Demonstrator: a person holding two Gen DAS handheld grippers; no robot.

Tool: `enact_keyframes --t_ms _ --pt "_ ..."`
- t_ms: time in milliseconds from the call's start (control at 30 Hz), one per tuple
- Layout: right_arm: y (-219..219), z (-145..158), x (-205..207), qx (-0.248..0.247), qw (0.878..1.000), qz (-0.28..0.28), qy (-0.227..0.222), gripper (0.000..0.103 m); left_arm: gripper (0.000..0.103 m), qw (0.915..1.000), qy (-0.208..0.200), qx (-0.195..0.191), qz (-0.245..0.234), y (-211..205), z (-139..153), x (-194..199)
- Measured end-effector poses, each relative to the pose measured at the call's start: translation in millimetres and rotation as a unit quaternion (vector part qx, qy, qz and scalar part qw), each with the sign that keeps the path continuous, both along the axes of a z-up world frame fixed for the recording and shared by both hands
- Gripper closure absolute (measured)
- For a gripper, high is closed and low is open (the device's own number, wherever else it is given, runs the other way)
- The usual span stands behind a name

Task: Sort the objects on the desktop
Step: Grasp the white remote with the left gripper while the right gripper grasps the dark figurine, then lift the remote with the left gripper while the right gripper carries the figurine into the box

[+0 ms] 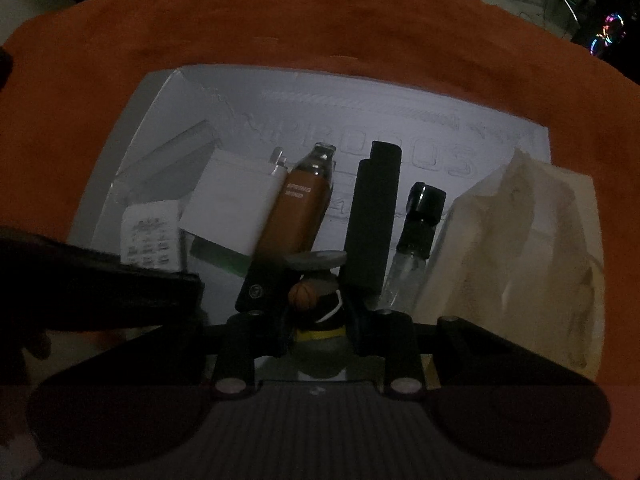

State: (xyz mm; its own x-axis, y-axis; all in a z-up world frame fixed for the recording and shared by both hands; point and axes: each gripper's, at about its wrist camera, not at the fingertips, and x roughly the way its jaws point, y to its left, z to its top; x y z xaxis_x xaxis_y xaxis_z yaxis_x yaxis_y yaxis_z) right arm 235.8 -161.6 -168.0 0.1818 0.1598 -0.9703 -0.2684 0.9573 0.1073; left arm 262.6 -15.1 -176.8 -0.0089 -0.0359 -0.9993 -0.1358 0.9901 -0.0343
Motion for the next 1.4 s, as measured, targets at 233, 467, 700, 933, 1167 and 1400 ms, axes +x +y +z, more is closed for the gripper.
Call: enact_keyframes --t_ms 233,467,700,933,1167,1400 --pt "-16 18 -7 0.042 0.998 -0.041 -0.014 0.074 0.060 0.9997 -0.024 0.006 -0.007 8 8 -1" --pt "-25 36 -13 0.051 0.997 -0.055 -0.031 0.074 0.061 0.9990 -0.042 0.005 -0.010 20 19 -2" --pt "-29 42 -16 0.055 0.995 -0.069 -0.036 0.074 0.062 0.9974 -0.070 0.003 -0.015 27 45 -1" --pt "-33 47 -23 0.060 0.994 -0.077 -0.038 0.074 0.062 0.9968 -0.078 0.000 -0.018 26 44 -12" --pt "-37 72 -29 0.071 0.992 -0.081 -0.060 0.074 0.062 0.9952 -0.097 -0.003 -0.013 23 61 -15" --pt "-36 100 -40 0.075 0.991 -0.079 -0.081 0.074 0.062 0.9935 -0.113 -0.005 -0.013 23 86 -23"
